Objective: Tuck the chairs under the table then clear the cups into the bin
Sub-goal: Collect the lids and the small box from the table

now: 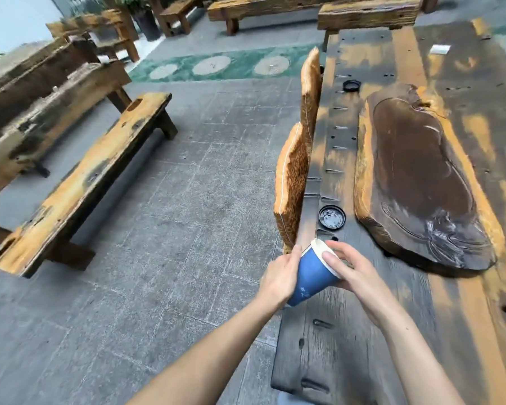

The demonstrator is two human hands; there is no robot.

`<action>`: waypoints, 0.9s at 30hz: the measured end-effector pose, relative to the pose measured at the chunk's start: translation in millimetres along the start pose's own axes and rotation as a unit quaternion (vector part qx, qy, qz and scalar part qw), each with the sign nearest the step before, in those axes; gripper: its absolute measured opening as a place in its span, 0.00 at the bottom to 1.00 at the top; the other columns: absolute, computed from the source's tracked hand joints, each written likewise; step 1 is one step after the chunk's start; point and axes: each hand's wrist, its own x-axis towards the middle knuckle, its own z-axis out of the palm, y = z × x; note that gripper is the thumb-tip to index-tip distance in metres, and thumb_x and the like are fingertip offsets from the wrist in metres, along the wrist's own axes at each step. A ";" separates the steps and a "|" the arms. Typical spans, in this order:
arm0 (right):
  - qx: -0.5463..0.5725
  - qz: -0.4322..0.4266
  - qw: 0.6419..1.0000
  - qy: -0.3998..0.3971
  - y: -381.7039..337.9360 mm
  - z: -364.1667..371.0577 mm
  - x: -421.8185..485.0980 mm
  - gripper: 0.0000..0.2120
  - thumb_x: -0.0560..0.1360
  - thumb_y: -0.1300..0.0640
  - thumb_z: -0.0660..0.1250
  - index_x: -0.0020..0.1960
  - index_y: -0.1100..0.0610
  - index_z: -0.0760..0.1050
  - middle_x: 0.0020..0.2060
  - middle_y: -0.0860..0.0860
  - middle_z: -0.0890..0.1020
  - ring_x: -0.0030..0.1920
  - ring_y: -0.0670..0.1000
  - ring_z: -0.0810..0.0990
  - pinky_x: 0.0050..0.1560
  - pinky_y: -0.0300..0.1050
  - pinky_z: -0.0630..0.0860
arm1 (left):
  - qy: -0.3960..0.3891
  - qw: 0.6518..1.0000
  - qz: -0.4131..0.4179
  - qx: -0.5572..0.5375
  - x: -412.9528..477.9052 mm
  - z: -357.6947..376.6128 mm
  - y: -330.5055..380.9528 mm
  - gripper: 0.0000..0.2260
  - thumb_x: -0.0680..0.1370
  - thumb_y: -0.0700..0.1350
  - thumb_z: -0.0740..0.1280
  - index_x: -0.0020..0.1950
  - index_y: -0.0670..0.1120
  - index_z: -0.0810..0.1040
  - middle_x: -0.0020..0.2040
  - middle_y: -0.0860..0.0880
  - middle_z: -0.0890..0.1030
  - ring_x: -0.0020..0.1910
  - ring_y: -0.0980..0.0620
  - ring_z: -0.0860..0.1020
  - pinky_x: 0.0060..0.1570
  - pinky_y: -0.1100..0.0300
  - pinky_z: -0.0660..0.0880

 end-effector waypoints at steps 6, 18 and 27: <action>0.048 0.015 0.996 0.074 0.6 2.2 25.6 0.18 0.74 0.50 0.74 0.62 0.49 0.80 0.55 0.47 0.84 0.49 0.42 0.85 0.43 0.40 0.82 | -0.094 0.992 0.079 0.039 51.2 -23.2 13.8 0.28 0.85 0.61 0.49 0.51 0.44 0.82 0.54 0.42 0.84 0.52 0.44 0.79 0.48 0.56 0.68; 0.092 0.052 0.931 0.350 25.4 23.9 94.1 0.18 0.75 0.55 0.75 0.64 0.55 0.77 0.57 0.53 0.83 0.56 0.54 0.84 0.60 0.61 0.81 | -0.280 0.871 0.374 0.151 169.4 -33.8 43.5 0.46 0.64 0.62 0.76 0.79 0.60 0.60 0.70 0.51 0.74 0.69 0.53 0.73 0.69 0.53 0.69; 0.200 0.083 0.870 0.443 -3.4 105.4 188.2 0.09 0.83 0.47 0.62 0.58 0.50 0.76 0.61 0.57 0.81 0.58 0.58 0.82 0.60 0.58 0.77 | -0.322 0.866 0.376 0.074 274.2 -114.7 40.1 0.40 0.61 0.47 0.83 0.72 0.52 0.72 0.64 0.53 0.80 0.63 0.56 0.78 0.65 0.56 0.73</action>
